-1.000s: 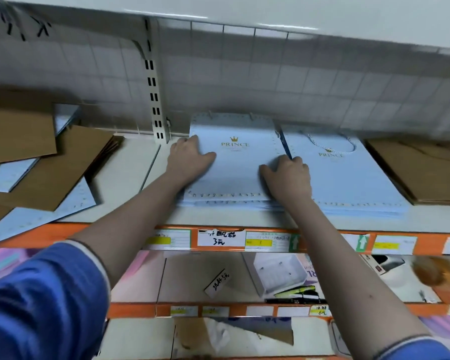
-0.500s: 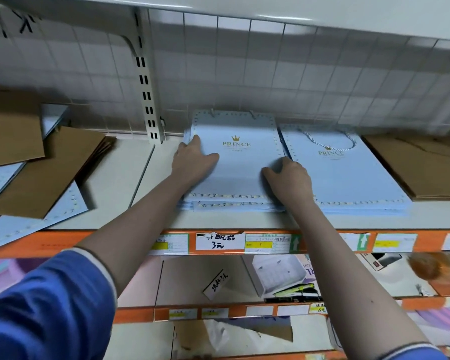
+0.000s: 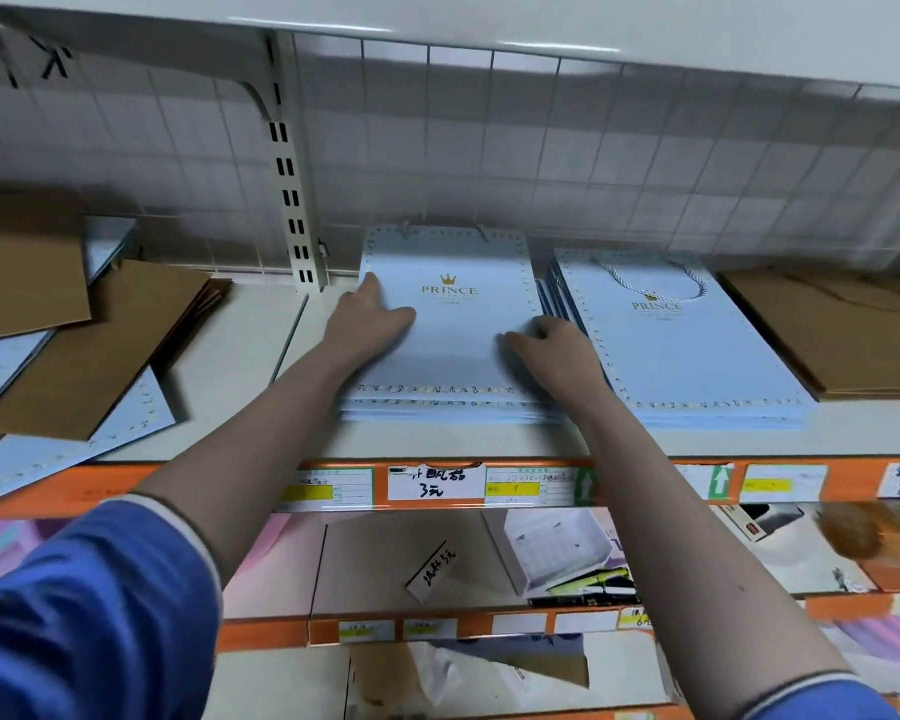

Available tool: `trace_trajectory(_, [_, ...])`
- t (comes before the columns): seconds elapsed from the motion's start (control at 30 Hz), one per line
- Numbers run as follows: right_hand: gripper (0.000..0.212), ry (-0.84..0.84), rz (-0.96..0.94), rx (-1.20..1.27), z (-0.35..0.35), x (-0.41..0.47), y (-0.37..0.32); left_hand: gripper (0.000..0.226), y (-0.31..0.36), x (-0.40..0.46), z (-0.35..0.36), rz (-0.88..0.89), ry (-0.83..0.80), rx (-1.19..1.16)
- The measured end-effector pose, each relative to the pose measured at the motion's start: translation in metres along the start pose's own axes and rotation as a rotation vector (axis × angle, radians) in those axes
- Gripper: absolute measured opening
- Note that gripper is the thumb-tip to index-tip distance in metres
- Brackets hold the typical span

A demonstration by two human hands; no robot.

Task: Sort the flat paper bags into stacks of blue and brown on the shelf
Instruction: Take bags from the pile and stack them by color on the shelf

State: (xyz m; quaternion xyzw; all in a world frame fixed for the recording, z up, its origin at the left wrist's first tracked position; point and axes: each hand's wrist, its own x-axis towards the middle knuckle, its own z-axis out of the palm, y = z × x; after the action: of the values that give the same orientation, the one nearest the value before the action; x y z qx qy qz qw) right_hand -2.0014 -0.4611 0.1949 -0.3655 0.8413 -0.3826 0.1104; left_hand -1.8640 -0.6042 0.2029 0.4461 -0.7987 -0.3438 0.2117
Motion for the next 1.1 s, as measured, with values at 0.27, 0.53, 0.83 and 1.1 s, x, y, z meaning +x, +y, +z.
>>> trace_trajectory(0.27, [0.041, -0.052, -0.246, -0.081, -0.01, -0.015, 0.021, 0.044, -0.002, -0.025, -0.005, 0.109, 0.065, 0.105])
trace_trajectory(0.53, [0.093, -0.197, -0.473, -0.445, -0.024, -0.032, 0.035, 0.09, -0.037, -0.063, -0.019, 0.295, -0.127, 0.271])
trace_trajectory(0.83, [0.087, -0.185, -0.555, -0.62, -0.023, -0.03, 0.036, 0.094, -0.049, -0.062, -0.02, 0.499, -0.086, 0.466])
trace_trajectory(1.1, [0.08, -0.144, -0.538, -0.774, -0.019, -0.036, 0.036, 0.073, -0.049, -0.067, -0.007, 0.544, 0.015, 0.558])
